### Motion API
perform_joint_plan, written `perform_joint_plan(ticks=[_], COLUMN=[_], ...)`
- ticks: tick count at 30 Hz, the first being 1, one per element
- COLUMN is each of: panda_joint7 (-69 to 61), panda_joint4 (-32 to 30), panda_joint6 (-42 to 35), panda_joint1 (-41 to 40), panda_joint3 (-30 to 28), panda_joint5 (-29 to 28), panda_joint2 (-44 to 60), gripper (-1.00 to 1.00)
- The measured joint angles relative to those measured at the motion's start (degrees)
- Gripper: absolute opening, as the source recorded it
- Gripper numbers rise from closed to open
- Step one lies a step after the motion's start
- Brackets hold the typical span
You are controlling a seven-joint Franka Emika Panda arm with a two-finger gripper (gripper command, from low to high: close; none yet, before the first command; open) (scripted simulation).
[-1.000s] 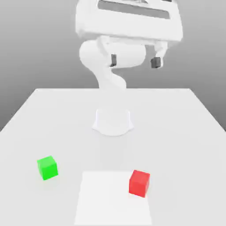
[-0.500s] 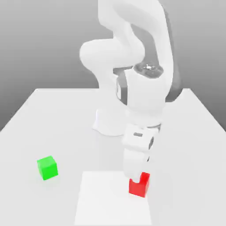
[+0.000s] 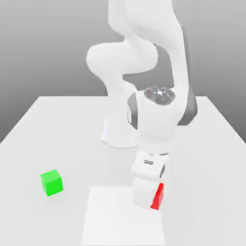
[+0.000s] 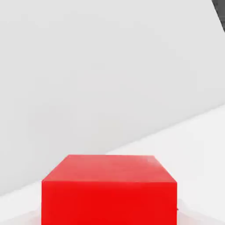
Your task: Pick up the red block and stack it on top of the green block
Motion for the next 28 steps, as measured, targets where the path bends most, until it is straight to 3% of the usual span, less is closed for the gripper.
perform_joint_plan(ticks=[17,20,24,25,28], panda_joint7=[36.11,35.92,30.25,28.68,28.68], panda_joint4=[-4.04,-4.04,-3.78,-3.72,-3.72], panda_joint6=[-9.80,-6.36,0.71,2.35,2.34], panda_joint1=[-31.44,-31.91,-31.63,-32.29,-32.28], panda_joint3=[-15.91,-17.37,-15.79,-14.67,-14.67], panda_joint5=[-8.96,-6.26,2.10,4.34,4.34], panda_joint2=[-14.37,-10.86,-3.01,-1.16,-1.16], gripper=[-1.00,-1.00,-1.00,1.00,1.00])
